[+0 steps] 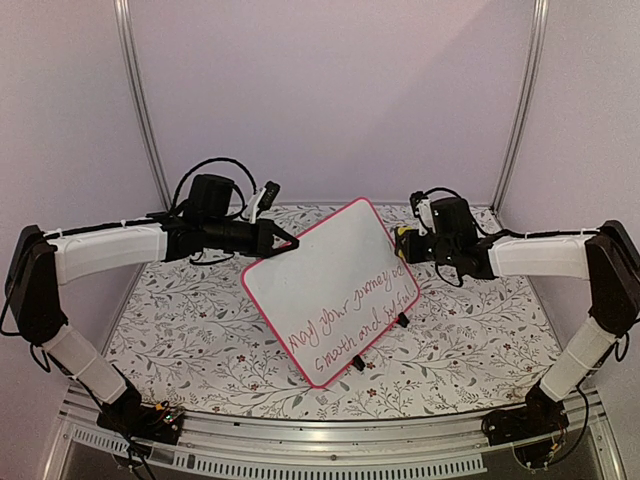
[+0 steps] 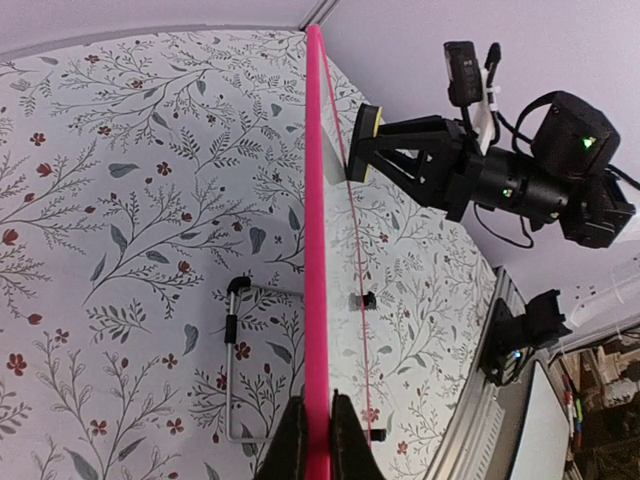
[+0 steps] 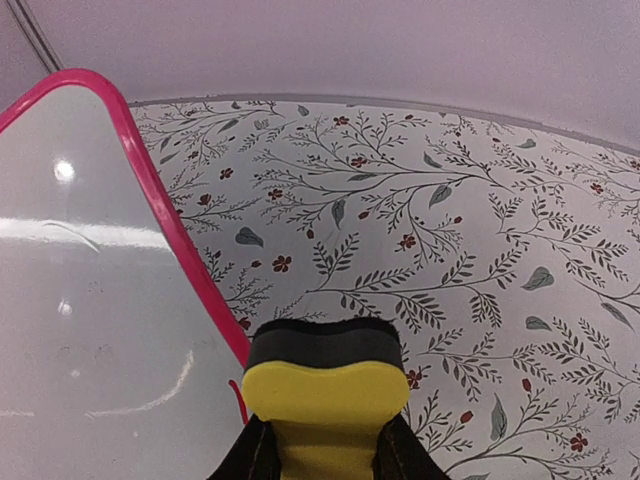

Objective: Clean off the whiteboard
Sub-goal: Erase the whiteboard at the center of the board.

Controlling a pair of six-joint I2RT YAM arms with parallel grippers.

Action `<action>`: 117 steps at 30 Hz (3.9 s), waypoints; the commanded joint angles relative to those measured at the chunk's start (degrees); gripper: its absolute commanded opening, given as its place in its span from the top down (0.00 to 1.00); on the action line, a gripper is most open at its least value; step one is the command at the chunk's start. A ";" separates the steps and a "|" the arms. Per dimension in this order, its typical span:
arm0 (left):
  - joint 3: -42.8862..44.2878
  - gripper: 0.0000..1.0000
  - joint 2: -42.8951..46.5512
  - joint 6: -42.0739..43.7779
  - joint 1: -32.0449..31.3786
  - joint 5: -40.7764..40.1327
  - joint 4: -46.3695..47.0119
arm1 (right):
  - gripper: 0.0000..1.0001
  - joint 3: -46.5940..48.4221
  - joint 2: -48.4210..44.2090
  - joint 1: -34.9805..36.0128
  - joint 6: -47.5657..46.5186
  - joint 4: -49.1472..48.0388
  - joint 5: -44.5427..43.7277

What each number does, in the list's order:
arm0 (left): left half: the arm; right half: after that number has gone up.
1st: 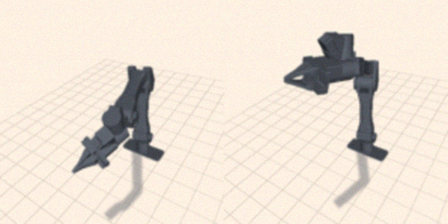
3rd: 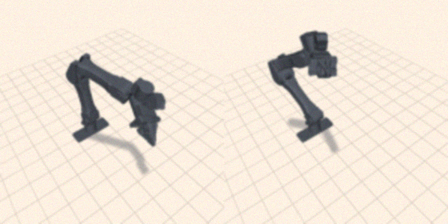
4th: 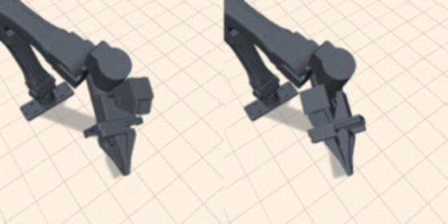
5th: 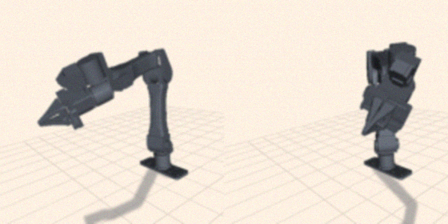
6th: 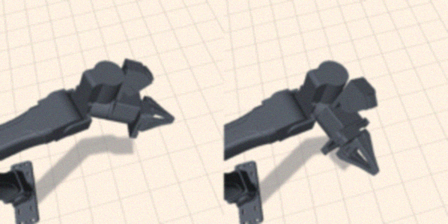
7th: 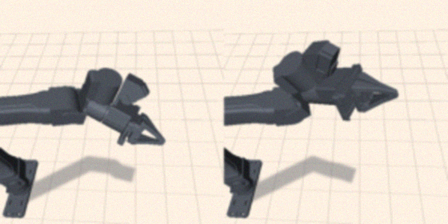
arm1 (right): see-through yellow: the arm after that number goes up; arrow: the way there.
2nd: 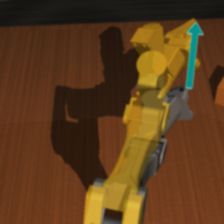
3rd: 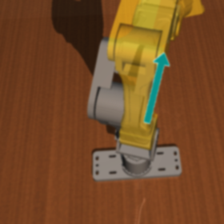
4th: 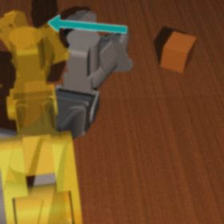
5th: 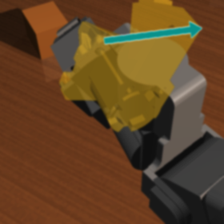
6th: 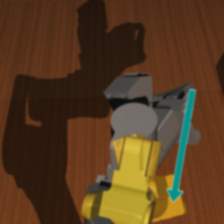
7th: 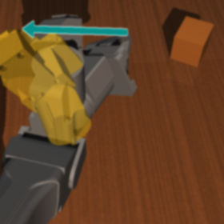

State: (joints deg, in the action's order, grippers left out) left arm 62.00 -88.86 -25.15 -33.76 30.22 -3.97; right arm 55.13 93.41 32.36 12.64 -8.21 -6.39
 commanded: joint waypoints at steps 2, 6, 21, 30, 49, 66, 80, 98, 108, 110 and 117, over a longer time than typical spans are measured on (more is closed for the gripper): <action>-0.69 1.00 -1.85 6.28 -1.25 -1.19 -4.14 | 0.71 -1.21 -1.35 0.59 0.54 1.50 -1.21; -0.57 1.00 -1.85 6.26 -1.25 -1.16 -4.16 | 0.71 1.55 -1.81 0.77 0.70 1.68 -1.33; -0.61 1.00 -1.49 6.25 -1.25 -1.32 -4.23 | 0.71 6.37 1.19 4.99 0.69 0.68 -7.77; -0.56 1.00 -1.93 6.33 -1.22 -1.04 -4.13 | 0.71 1.56 1.76 5.70 0.87 0.01 -12.43; -0.56 1.00 -2.02 6.38 -1.24 -1.21 -4.25 | 0.71 -1.75 0.77 5.70 1.74 -1.15 -9.40; -0.56 1.00 -1.93 6.27 -1.22 -1.21 -4.24 | 0.71 4.73 3.11 5.40 -0.48 -2.34 -11.87; -0.56 1.00 -1.93 6.31 -1.25 -1.05 -4.17 | 0.71 3.74 3.39 4.64 -0.37 -1.73 -11.40; -0.63 1.00 -2.28 6.21 -1.39 -0.97 -4.20 | 0.71 -2.74 -0.14 4.65 1.00 -2.43 -11.58; -0.56 1.00 -2.13 6.28 -1.43 -1.02 -4.16 | 0.71 9.75 5.09 4.65 -0.75 0.27 -9.38; -0.56 1.00 -2.08 6.28 -1.42 -0.95 -4.13 | 0.71 11.68 5.89 4.66 -0.69 1.02 -9.00; -0.56 1.00 -2.07 6.29 -1.34 -1.04 -4.21 | 0.72 11.18 1.68 8.02 -0.70 1.75 -8.60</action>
State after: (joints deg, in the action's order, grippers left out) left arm 62.02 -88.88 -24.91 -33.76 30.30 -3.90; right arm 67.13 97.97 37.63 12.43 -7.46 -15.90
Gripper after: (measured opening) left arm 0.034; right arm 0.288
